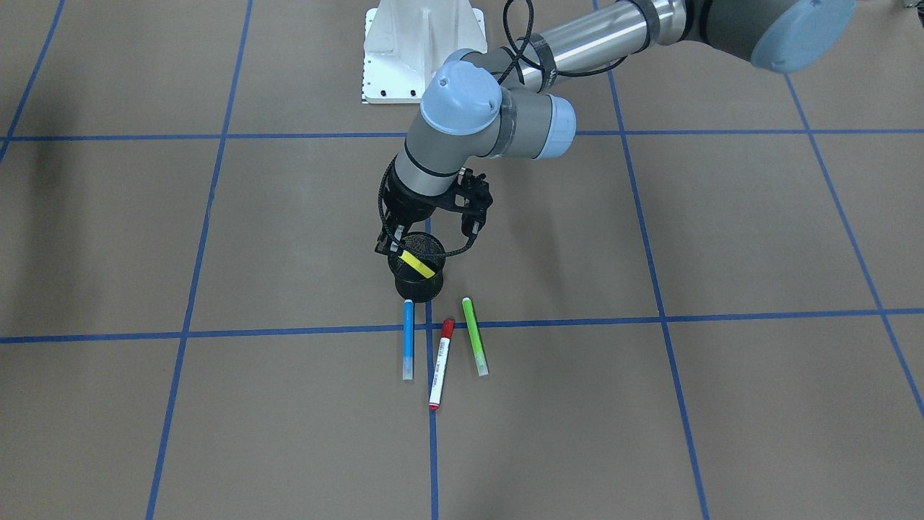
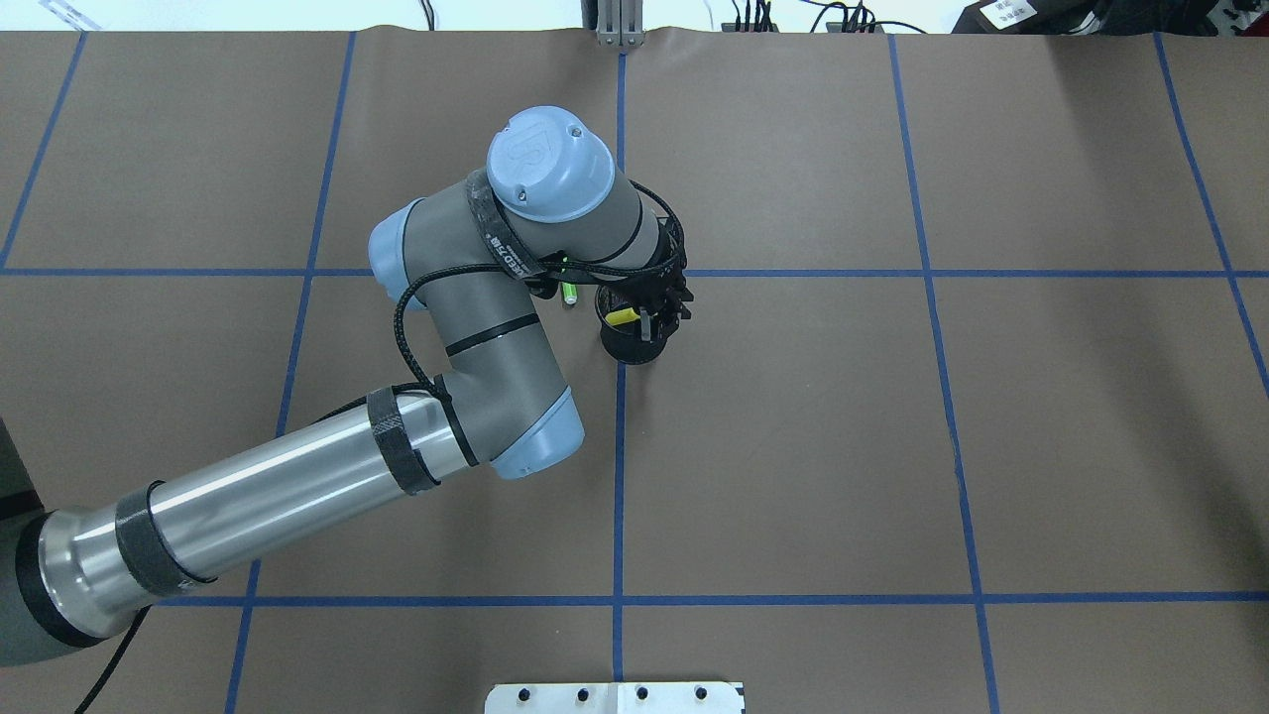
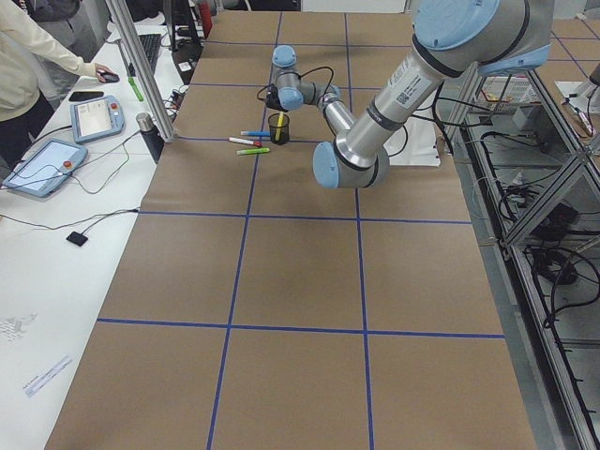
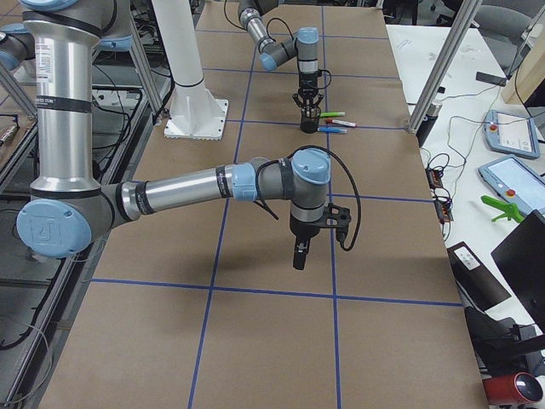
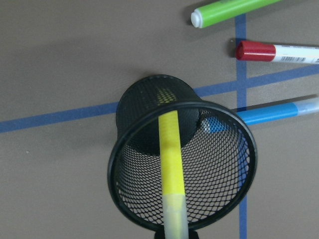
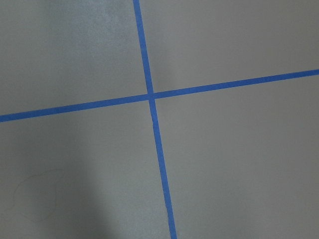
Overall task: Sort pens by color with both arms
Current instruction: 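Lower the left gripper and grasp the yellow highlighter in the cup, then lift the yellow highlighter out of the cup with the left gripper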
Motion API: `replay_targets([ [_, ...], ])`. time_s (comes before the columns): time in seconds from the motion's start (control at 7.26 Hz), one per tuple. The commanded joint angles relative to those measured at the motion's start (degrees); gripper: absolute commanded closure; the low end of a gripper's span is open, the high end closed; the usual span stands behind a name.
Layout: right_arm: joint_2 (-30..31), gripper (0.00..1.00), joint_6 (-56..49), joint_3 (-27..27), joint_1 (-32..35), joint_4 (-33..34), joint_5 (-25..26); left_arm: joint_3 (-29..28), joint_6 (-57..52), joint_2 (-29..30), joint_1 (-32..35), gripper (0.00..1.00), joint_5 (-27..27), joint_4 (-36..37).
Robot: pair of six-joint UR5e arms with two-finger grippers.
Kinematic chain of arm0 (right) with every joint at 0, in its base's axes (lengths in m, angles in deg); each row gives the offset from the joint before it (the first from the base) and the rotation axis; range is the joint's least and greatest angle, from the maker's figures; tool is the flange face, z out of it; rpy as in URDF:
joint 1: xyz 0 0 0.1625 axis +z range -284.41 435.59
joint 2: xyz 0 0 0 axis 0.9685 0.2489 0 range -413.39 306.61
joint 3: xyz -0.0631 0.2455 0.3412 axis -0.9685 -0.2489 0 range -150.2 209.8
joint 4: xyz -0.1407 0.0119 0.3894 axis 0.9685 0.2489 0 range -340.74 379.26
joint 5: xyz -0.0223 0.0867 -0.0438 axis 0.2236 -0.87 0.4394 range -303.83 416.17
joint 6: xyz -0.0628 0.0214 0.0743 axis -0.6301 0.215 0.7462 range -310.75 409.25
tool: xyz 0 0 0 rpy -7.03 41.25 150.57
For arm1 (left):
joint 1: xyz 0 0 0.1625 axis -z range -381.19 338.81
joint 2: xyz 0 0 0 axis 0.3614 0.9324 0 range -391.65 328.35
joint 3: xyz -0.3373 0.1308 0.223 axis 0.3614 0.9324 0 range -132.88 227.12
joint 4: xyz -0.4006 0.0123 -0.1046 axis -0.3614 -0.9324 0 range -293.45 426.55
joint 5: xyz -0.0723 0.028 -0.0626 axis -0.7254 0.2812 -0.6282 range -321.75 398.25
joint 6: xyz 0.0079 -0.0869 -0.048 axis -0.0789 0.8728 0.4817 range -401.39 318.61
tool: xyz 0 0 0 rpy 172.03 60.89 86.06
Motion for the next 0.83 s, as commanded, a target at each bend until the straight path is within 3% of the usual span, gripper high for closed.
replay_targets([
  [0.0,-0.17,0.00,0.00,0.02,0.14,0.00,0.00,1.67,-0.04,0.15,0.40,0.97,-1.00,1.33],
  [0.28,-0.17,0.00,0.00,0.02,0.50,0.00,0.00,8.14,-3.70,0.24,1.36,0.98,-1.70,9.45],
  [0.69,-0.17,0.00,-0.09,-0.07,0.94,0.00,0.00,10.89,-13.69,0.77,5.84,0.99,-1.53,13.97],
])
